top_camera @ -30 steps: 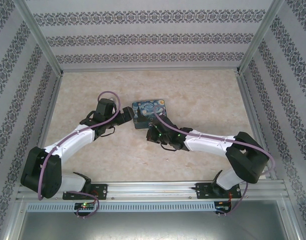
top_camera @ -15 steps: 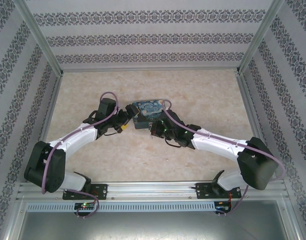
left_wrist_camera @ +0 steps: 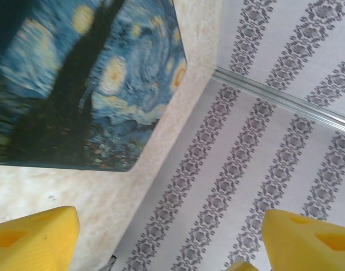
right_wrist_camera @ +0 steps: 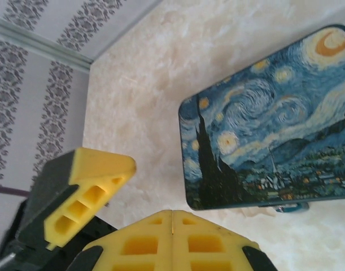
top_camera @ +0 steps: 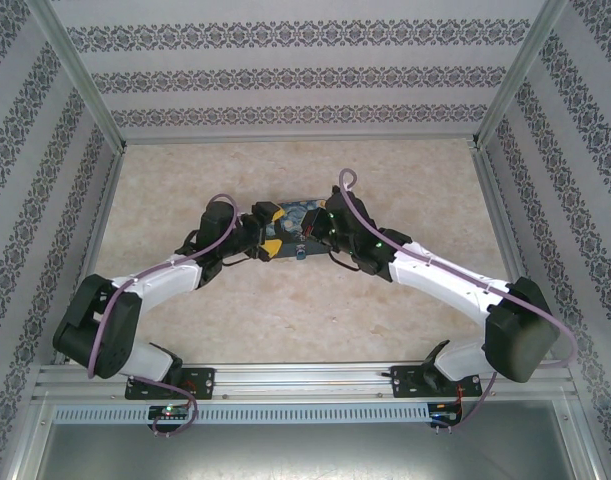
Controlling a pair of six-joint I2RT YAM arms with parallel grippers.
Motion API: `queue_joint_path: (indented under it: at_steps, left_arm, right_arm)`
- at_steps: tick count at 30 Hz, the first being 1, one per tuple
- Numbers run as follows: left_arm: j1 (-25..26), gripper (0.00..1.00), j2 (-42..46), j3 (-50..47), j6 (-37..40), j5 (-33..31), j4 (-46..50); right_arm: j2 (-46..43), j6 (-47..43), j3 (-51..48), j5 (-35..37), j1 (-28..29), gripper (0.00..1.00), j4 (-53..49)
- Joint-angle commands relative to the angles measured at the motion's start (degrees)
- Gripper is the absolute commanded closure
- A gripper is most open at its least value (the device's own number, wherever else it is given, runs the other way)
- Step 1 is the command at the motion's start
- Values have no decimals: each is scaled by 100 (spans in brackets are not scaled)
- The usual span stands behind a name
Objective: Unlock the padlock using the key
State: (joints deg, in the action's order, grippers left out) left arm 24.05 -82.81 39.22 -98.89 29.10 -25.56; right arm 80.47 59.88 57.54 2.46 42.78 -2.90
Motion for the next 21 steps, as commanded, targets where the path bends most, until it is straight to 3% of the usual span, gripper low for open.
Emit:
queue_joint_path:
  at_steps: [1, 8, 21]
  left_arm:
    - [182, 20, -197, -48, -926, -190, -1024]
    - [437, 29, -428, 45, -1404, -470, -1564]
    - [809, 37, -701, 74, -1786, -852, -2101]
  right_arm:
    - [145, 136, 281, 238, -45, 100, 199]
    - [315, 273, 372, 272, -19, 100, 336]
    - [438, 402, 296, 313, 50, 100, 474]
